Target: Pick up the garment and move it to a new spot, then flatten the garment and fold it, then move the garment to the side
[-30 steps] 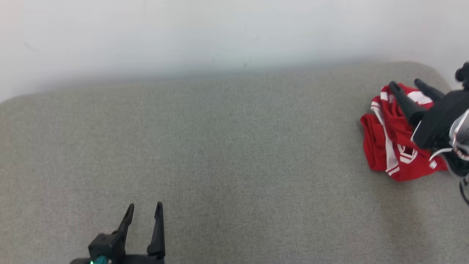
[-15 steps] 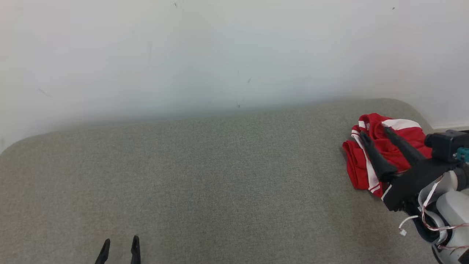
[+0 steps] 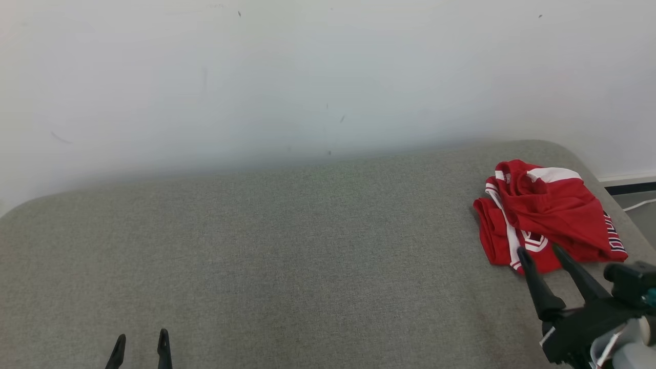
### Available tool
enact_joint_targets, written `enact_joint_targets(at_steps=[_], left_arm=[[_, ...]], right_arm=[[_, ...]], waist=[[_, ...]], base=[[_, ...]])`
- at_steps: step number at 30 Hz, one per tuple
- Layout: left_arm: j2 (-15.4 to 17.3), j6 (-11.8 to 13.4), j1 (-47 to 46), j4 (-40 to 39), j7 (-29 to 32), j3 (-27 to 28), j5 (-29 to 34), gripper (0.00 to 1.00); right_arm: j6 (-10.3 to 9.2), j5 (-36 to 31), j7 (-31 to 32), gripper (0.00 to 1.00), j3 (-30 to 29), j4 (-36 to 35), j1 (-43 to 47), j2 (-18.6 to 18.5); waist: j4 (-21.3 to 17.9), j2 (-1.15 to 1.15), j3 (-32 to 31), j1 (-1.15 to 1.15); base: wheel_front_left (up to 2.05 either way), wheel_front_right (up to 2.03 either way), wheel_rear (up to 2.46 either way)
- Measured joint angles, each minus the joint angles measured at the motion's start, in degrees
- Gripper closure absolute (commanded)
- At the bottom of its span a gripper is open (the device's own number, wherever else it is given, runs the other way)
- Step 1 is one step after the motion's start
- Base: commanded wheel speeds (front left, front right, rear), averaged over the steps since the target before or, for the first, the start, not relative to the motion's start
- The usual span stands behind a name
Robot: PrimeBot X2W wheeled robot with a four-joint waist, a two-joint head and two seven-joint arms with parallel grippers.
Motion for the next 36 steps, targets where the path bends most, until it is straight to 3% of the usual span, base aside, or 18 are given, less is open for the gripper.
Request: enact_joint_targets(at_steps=[5,13,22,36], left_arm=[[-0.23,-0.01,0.52,-0.71,0.56,1.88,0.47,0.0],[-1.25,0.0,2.33,-1.34,1.91,4.95,3.36,0.0],[-3.37,0.0,2.29,-2.52,3.33,5.69,4.76,0.0],[-3.52,0.0,2.2,-3.0,6.06,5.8,6.92,0.0]], right_arm=[[-0.7,-0.32,-0.51,0.0,-2.42,0.02,4.75,-0.41],[-1.15,-6.82,-0.97,0.0,-2.78,-1.33,8.1,-1.37],[-1.2,-6.66,-1.02,0.0,-10.56,-2.08,12.84,1.18],[-1.21,-12.0,-1.16,0.0,-13.57,-1.59,14.9,3.41]], waist=[[0.07,0.0,0.08,0.0],[-0.41,0.01,0.49,0.0],[-0.58,0.01,0.88,0.0],[0.59,0.01,0.81,0.0]], base=[[0.0,0.0,0.0],[0.0,0.0,0.0],[0.0,0.0,0.0],[0.0,0.0,0.0]])
